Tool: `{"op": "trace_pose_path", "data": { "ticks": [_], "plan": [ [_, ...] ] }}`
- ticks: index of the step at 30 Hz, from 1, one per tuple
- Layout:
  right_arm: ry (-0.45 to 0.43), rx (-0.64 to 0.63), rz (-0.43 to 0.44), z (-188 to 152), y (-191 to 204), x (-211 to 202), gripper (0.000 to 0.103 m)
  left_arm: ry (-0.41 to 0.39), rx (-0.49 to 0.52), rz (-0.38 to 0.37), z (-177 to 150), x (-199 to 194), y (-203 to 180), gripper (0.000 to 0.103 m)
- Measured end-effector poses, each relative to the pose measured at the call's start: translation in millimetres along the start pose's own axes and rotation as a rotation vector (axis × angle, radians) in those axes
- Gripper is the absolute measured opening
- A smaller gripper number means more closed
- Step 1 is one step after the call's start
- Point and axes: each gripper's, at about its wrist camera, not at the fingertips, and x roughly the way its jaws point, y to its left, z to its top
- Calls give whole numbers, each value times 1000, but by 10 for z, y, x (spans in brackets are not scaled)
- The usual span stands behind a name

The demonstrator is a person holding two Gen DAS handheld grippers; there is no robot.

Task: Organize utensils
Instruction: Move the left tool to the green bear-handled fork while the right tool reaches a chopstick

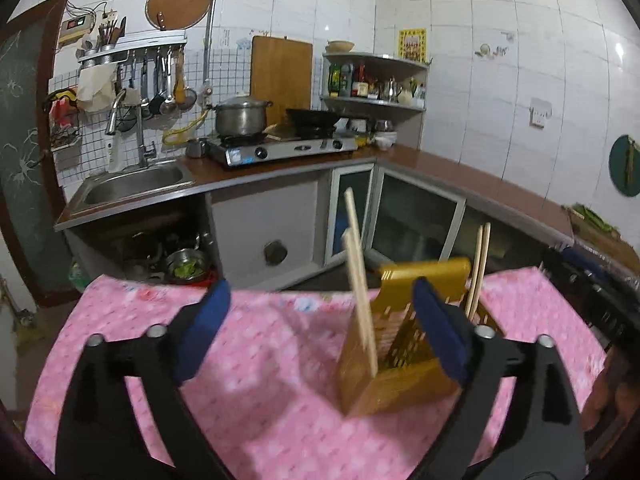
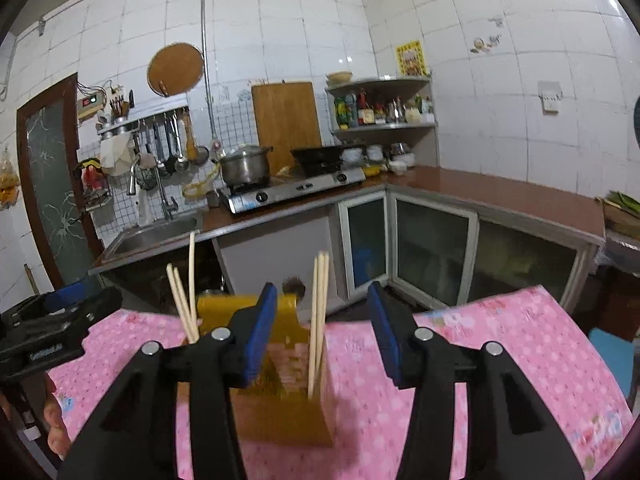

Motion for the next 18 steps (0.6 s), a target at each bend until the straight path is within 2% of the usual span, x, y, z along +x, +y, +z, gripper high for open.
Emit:
{"op": "trace_pose_path", "data": {
  "ticks": [1, 7, 12, 18],
  "plan": [
    [10, -3, -6, -41, 1, -39, 49, 9, -2, 1, -58, -44, 39, 97],
    [130, -10, -25, -532, 39, -207, 53, 113, -27, 0, -535, -169, 276, 98],
    [224, -21, -49, -997, 61, -215, 53, 178, 5, 21, -889, -168, 292, 98],
    [319, -7, -81, -1412, 25, -174, 53, 257, -5, -3, -1224, -89, 272, 98]
  ]
}}
